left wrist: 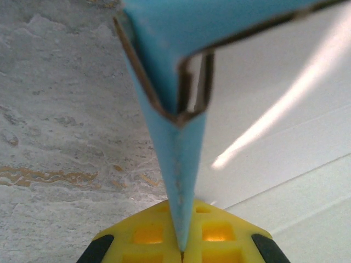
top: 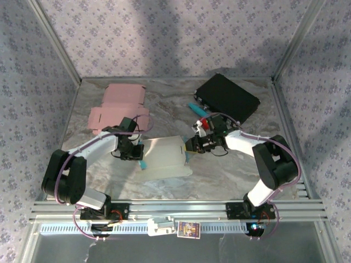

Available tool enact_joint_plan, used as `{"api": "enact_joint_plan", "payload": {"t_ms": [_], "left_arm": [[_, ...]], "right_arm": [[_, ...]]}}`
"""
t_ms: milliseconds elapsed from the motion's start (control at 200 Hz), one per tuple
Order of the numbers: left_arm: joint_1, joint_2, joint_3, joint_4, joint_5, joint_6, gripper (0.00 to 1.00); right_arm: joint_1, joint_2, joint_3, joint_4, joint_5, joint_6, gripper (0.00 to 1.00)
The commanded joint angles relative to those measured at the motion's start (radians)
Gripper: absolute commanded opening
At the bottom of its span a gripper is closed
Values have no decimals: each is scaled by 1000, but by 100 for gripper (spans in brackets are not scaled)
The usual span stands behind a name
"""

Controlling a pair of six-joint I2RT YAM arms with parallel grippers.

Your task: Fold the paper box

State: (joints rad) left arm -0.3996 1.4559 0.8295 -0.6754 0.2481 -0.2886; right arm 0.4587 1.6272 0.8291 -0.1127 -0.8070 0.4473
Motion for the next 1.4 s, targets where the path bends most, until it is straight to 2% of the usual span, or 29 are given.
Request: {"api": "enact_joint_plan", "payload": {"t_ms": [0,230,425,690,919,1159,1394], "left_arm": [[-14,-2,11,9,-27,13,0],[-27,-6,12,7,-42,12,0],[-27,-24,2,8,-50,-1,0],[-25,-32,-25,28,-36,-20,0],[-25,-29,-29,30,-40,-18,0],[-25,-19,-22,29,-35,-20,0],[-25,-20,-17,19,-36,-15,0]], "right_arm": [[15,20,43,-57,23,-43,29],[21,37,49,-67,34,-49,30],[-9,-35,24,-80,47,-43,29],[-150,-194,-100,-64,94,6,28],[-183,-72,-88,-95,158,-22,25],[-127,36,-43,14,12,-32,28],[-84,42,-56,92,-9,5,29]]}}
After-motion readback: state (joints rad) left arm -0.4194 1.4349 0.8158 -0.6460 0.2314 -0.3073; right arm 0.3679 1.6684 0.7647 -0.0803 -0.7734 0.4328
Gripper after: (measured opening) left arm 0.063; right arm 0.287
